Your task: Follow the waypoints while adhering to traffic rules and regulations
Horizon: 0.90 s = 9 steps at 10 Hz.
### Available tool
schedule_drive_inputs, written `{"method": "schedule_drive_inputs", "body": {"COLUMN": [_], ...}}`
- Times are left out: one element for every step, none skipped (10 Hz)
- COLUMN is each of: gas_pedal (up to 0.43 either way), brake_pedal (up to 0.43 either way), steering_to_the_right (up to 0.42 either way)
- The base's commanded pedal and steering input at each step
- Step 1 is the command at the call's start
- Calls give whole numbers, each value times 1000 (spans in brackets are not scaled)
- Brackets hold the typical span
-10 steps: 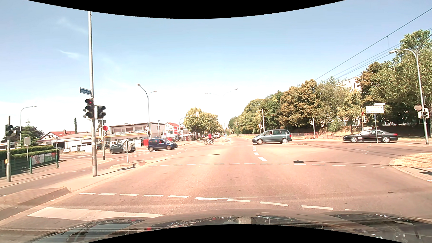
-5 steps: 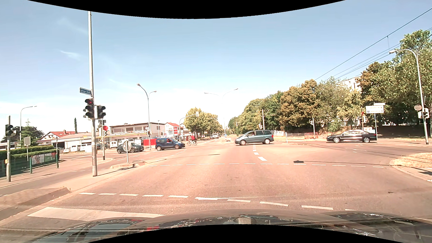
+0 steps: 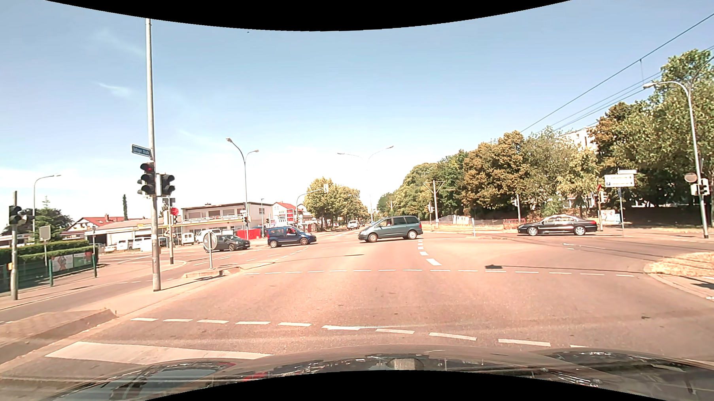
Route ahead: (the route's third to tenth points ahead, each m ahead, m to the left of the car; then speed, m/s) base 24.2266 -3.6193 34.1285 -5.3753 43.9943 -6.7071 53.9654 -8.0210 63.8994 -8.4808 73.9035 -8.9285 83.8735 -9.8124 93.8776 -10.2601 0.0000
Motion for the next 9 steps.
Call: {"method": "schedule_drive_inputs", "body": {"gas_pedal": [0, 0, 0, 0, 0, 0, 0, 0, 0], "brake_pedal": [238, 238, 238, 238, 238, 244, 238, 238, 244], "steering_to_the_right": [8, 8, 8, 8, 8, 8, 8, 8, 8]}}
